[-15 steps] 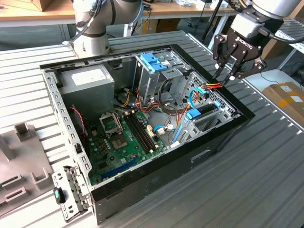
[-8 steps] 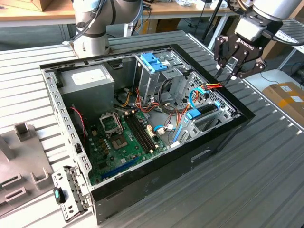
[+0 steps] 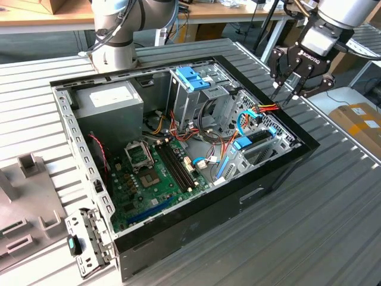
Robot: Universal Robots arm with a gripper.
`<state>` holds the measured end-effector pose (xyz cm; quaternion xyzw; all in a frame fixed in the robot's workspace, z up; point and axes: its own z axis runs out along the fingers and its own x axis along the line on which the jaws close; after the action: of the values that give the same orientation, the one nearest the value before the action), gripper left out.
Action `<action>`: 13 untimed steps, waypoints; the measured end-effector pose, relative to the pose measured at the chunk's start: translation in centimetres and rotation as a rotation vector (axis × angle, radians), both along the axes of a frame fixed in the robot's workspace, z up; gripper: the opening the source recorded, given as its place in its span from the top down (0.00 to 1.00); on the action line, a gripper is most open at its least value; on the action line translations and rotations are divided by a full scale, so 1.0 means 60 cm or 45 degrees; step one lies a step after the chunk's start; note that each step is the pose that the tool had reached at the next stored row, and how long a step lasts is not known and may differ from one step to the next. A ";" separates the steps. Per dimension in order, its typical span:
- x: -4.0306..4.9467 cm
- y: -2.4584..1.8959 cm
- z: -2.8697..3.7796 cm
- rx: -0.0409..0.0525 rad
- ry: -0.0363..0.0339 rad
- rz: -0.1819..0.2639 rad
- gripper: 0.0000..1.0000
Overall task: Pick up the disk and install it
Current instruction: 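Insert the first disk wire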
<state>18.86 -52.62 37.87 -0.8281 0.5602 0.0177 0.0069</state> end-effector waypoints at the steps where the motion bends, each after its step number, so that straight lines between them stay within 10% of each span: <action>1: 0.001 0.0001 -0.001 0.000 0.0001 0.013 0.64; 11: 0.004 0.0000 -0.006 0.000 -0.0001 0.278 0.64; 13: 0.009 0.0001 -0.006 0.035 -0.0040 0.339 0.64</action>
<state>19.39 -52.61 37.50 -0.8951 0.4449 0.0249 0.0168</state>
